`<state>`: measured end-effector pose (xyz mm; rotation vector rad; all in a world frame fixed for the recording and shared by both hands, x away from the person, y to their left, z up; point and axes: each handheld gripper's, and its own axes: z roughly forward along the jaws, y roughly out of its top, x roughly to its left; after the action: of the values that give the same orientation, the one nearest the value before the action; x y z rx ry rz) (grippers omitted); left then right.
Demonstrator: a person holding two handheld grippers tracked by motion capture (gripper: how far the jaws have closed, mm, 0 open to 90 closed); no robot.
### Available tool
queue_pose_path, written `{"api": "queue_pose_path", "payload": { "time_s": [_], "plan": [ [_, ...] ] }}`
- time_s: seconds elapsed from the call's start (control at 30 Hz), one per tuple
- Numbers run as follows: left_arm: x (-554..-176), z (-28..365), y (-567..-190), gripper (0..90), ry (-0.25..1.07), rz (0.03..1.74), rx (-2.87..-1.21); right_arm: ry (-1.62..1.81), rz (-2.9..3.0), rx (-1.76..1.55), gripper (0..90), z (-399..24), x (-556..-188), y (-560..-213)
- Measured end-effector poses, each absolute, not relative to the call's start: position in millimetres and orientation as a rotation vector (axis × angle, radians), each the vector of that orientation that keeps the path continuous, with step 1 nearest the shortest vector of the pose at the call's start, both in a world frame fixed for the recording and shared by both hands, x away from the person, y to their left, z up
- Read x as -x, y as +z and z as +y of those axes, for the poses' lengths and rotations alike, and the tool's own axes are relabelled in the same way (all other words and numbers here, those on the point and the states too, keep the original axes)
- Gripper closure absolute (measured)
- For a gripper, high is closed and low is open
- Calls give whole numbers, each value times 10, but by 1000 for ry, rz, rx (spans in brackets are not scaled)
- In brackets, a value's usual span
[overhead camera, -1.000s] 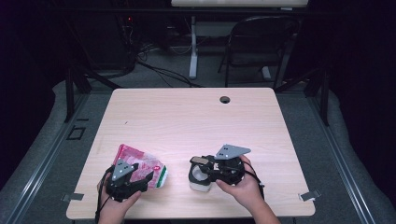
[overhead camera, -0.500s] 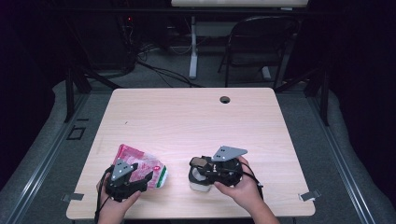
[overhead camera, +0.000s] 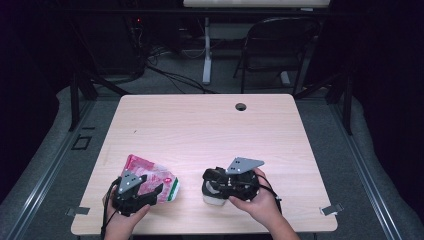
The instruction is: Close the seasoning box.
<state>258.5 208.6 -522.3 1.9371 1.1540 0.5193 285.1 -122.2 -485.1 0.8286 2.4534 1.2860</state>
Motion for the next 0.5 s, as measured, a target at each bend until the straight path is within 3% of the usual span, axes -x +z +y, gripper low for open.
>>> {"api": "queue_pose_path", "payload": {
  "time_s": [0.5],
  "plan": [
    [-2588, 2120, -5220, 337, 524, 1164, -1931, 1308, 2489, -852, 447, -1205, -2856, -4845]
  ]
}}
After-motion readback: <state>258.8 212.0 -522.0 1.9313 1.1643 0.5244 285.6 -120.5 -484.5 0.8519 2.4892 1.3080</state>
